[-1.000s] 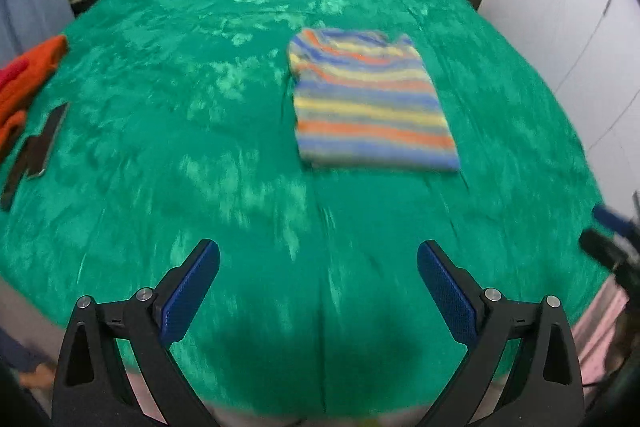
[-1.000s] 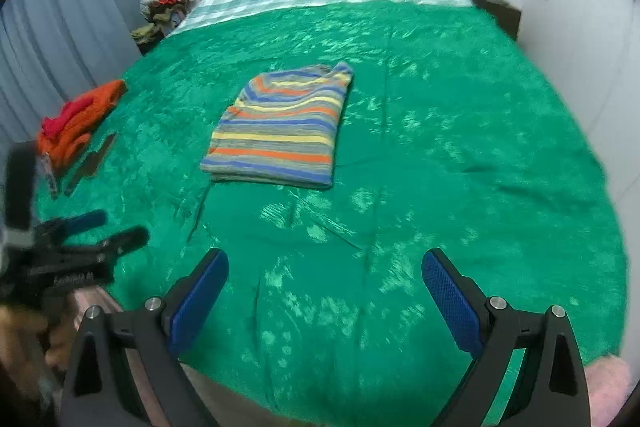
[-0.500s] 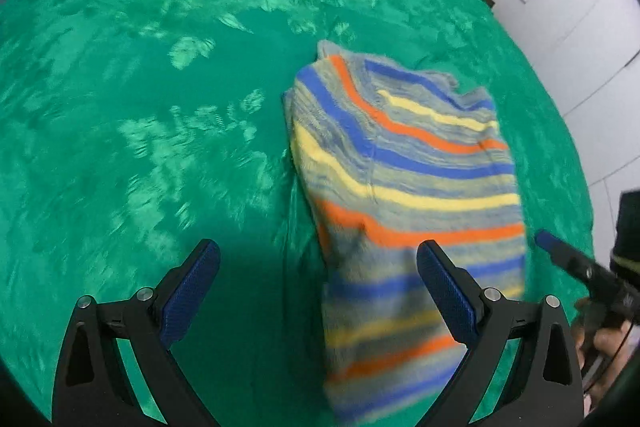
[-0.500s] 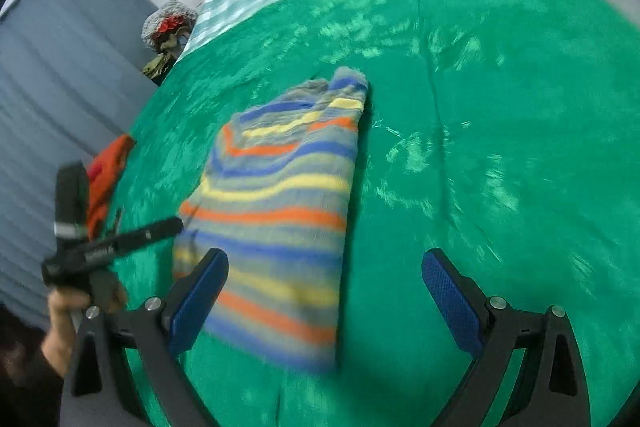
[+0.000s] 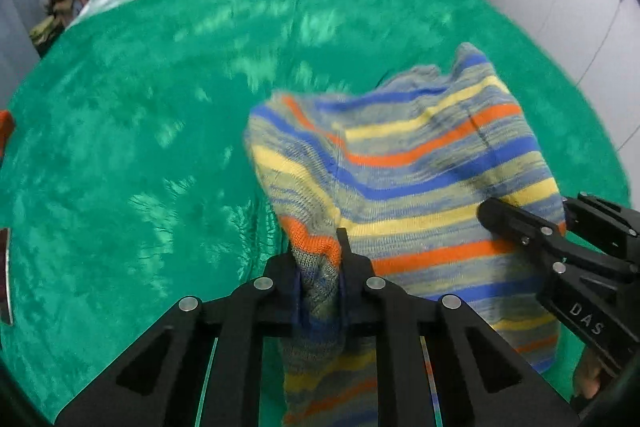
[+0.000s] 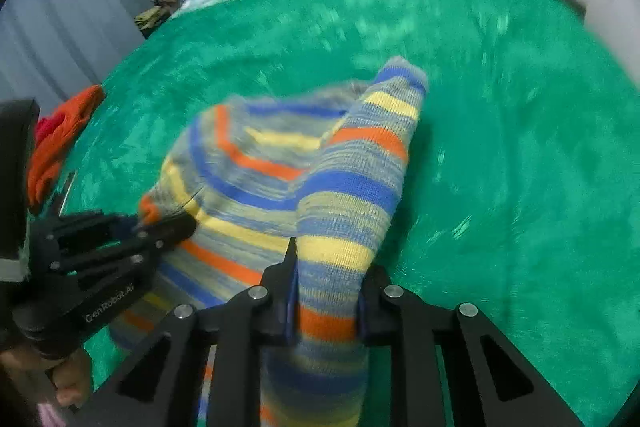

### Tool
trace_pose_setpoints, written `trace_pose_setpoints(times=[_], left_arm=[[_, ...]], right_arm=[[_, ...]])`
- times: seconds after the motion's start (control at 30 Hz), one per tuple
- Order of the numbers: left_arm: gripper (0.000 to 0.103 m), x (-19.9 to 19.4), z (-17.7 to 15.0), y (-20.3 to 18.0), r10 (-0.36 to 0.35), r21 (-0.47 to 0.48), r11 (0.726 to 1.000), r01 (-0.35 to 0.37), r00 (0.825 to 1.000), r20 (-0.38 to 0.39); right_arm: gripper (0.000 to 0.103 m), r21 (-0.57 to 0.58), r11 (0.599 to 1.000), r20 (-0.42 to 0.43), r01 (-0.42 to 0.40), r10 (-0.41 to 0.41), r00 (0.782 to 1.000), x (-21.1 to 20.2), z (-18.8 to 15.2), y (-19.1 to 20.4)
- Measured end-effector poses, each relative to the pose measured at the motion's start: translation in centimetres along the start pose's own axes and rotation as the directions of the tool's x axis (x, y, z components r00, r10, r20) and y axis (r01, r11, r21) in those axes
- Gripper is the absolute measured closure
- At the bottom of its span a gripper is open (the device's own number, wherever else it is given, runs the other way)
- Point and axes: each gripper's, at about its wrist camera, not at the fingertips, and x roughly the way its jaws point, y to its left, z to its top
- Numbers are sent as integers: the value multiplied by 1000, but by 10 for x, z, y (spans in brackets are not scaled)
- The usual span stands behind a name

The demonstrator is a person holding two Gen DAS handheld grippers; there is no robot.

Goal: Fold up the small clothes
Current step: 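Grasp the sweater's edge again with both grippers and lift it, then lower the sweater onto the bedspread and open both grippers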

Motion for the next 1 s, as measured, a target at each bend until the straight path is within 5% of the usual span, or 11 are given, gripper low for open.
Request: trace_pose_setpoints(times=[0.23, 0.3, 0.33, 0.37, 0.4, 0.43, 0.5, 0.7, 0.8, 1.0], left_arm=[[88, -80, 0, -7, -18, 9, 1000, 17, 988, 154], [66, -70, -1, -5, -7, -14, 1000, 9, 994, 107], [32, -63, -5, -3, 17, -19, 1000, -16, 997, 79], [10, -53, -9, -1, 66, -27, 998, -65, 997, 47], [9, -49, -20, 2, 110, -39, 993, -108, 993, 37], [9, -53, -34, 4, 117, -45, 992, -115, 992, 49], [9, -66, -64, 5, 93, -43, 995, -91, 994, 53], [6, -119, -116, -15, 190, -67, 980, -185, 979, 70], [4, -149, -126, -26, 256, -73, 966, -249, 960, 115], [1, -200, -133, -37, 269, -70, 963, -260, 942, 201]], right_arm=[[81, -88, 996, 177, -8, 23, 984, -96, 0, 21], [80, -103, 995, 204, -8, 29, 979, -107, 5, 24], [68, -99, 995, 211, -2, 23, 977, -108, 8, 22], [52, -94, 996, 202, 9, 10, 979, -108, 8, 19], [10, -83, 994, 159, 68, -55, 986, -103, 7, 15], [2, -67, 990, 128, 126, -117, 985, -101, 1, 9], [2, -51, 986, 110, 162, -155, 982, -110, -21, -5], [1, -57, 980, 72, 192, -188, 980, -162, -95, -14], [1, -32, 979, 76, 201, -198, 977, -192, -123, -12], [1, 28, 982, 108, 188, -190, 976, -245, -151, 4]])
